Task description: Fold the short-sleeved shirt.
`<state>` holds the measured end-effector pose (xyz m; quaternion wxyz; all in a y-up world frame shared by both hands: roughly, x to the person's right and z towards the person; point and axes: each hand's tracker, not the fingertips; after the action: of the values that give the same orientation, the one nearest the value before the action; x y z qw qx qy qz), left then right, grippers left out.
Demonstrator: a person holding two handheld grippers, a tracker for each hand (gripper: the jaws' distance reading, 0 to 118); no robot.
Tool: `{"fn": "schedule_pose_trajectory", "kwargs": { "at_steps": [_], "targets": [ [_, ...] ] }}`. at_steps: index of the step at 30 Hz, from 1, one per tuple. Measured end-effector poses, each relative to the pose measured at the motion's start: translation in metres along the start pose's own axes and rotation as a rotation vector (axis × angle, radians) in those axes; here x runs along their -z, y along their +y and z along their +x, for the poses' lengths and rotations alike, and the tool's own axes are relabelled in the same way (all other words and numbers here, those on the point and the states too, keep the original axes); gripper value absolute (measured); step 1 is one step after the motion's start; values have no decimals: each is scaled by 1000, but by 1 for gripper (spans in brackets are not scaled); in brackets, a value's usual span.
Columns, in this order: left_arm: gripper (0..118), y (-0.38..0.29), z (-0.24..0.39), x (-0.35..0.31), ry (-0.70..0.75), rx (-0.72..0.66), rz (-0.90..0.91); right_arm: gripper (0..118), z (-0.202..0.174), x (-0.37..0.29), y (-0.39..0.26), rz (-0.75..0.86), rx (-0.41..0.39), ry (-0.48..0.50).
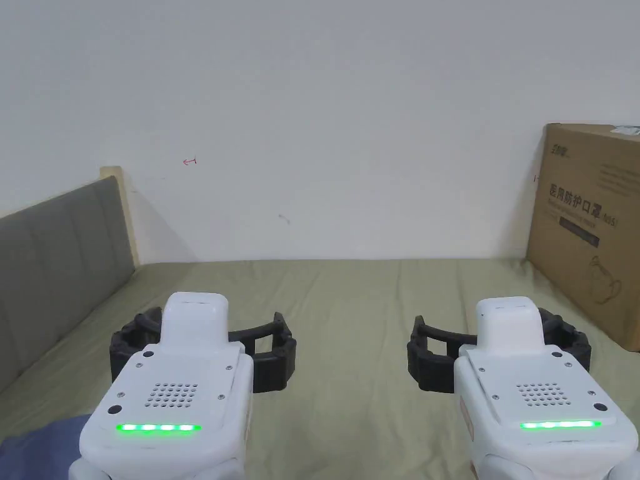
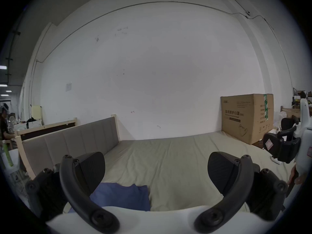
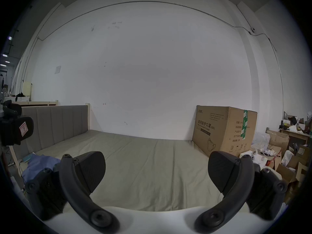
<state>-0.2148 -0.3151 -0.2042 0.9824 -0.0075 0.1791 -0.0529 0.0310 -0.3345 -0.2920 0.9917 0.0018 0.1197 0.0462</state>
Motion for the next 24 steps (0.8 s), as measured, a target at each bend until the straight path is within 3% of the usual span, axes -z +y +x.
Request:
{"fn": "schedule_pose_trajectory", "kwargs": {
  "at_steps": [4, 9, 13, 18, 24],
  "targets": [
    [118, 1, -3, 0, -28, -9, 6, 118, 2, -2, 2, -7, 46, 18],
    [118, 2, -3, 0, -54, -37, -5, 118, -1, 0, 1, -6, -7, 1],
    [118, 2, -3, 1, -38, -37, -11, 118, 3, 0, 0, -22, 39, 7],
    [118, 1, -3, 1, -39, -33, -17, 118, 3, -2, 0, 1, 6, -1],
    [118, 3, -5, 1, -36, -52, -19, 118, 6, 2, 0, -22, 33, 7]
  ]
}}
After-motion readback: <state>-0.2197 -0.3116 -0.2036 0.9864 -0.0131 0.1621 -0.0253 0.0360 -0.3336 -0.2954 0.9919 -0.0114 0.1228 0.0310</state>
